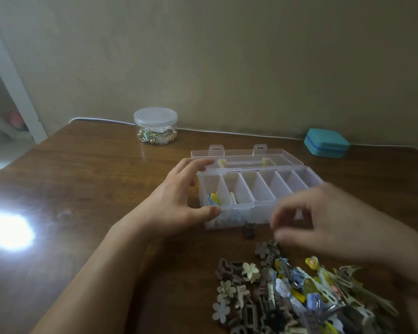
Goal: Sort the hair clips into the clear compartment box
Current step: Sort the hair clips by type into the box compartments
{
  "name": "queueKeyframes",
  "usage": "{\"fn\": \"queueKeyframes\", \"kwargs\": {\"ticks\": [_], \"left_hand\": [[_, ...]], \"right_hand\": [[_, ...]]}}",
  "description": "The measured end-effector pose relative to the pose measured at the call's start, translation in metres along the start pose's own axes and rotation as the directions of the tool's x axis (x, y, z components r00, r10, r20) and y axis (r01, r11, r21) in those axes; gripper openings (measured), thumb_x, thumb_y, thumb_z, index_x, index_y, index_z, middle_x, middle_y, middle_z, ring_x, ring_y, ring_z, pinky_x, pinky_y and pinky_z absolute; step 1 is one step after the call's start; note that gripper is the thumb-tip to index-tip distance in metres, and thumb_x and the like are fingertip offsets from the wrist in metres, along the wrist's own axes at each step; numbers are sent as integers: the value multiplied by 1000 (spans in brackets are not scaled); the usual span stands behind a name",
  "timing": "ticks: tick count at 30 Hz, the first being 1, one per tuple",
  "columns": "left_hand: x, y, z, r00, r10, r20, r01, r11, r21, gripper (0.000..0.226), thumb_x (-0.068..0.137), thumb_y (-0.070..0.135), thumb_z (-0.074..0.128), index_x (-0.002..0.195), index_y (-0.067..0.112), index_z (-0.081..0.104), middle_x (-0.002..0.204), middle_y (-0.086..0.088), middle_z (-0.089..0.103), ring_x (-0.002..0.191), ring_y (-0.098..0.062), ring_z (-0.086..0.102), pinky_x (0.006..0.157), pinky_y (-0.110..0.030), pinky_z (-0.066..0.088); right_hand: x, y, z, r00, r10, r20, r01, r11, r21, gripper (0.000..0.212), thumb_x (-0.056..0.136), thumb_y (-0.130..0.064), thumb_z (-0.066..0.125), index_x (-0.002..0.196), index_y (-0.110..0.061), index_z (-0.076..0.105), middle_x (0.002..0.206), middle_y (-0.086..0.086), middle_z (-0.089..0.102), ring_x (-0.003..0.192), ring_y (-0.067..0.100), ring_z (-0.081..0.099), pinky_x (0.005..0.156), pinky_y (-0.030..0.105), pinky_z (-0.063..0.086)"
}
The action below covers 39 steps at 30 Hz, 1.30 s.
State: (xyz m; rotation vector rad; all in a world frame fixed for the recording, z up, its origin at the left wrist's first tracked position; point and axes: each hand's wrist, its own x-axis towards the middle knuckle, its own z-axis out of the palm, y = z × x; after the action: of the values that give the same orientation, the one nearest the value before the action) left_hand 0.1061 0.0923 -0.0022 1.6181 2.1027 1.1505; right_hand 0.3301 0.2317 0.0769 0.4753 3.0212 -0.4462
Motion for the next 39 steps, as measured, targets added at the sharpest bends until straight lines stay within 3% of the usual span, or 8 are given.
{"fn": "queueKeyframes", "kwargs": {"ticks": [5,18,21,26,29,33,37,39], "left_hand": [[0,-1,1,1000,-4,2,4,1000,1,84,68,59,68,142,50,28,134,26,31,114,1,43,86,-13,40],[1,-1,1,1000,-5,8,5,1000,3,85,66,62,65,142,49,28,135,26,31,113,1,43,85,-13,41],[1,0,1,1000,-8,9,8,1000,1,86,67,61,67,142,49,28,134,27,30,113,3,42,84,-12,41],[0,3,0,1000,4,9,-4,1000,-3,85,65,62,66,140,51,28,134,26,31,112,6,41,84,-10,41],[0,3,0,1000,5,6,-5,1000,-5,84,65,61,66,140,51,29,133,27,31,111,7,41,83,-10,41],[0,2,0,1000,-12,8,12,1000,-2,84,69,55,70,141,49,28,134,27,30,113,2,42,86,-14,42],[0,1,0,1000,1,0,-1,1000,-4,84,69,54,70,142,48,29,133,26,33,112,2,42,85,-13,41],[0,2,-1,1000,5,2,-5,1000,1,83,69,54,70,141,50,28,132,26,33,112,3,42,84,-11,41]], "right_hand": [[-16,1,14,965,-9,261,61,980,-191,34,79,-56,66,110,-54,52,104,-30,59,94,-9,55,79,17,48],[-18,17,17,996,53,-70,-70,959,-276,17,85,-46,56,102,-47,57,90,-27,62,80,-5,56,69,14,44],[-19,28,9,990,102,-92,-112,988,-102,15,85,-39,65,89,-53,58,78,-30,62,76,-9,58,56,11,40],[-14,23,-10,987,14,-159,47,927,373,27,80,-19,74,88,-44,70,83,-9,73,68,14,68,65,35,58],[11,14,-14,955,40,-292,121,851,511,15,81,-12,71,81,-28,73,78,-1,74,52,13,62,48,23,51],[58,14,-11,886,106,-452,102,905,413,16,86,-11,70,82,-26,71,74,-5,73,46,4,58,49,18,48],[85,11,1,974,29,-223,44,947,318,12,87,-17,70,88,-29,70,74,-13,68,51,-7,57,51,12,45],[87,11,7,948,35,-317,37,975,218,10,87,-24,70,94,-32,69,84,-16,67,65,-19,54,53,7,40]]}}
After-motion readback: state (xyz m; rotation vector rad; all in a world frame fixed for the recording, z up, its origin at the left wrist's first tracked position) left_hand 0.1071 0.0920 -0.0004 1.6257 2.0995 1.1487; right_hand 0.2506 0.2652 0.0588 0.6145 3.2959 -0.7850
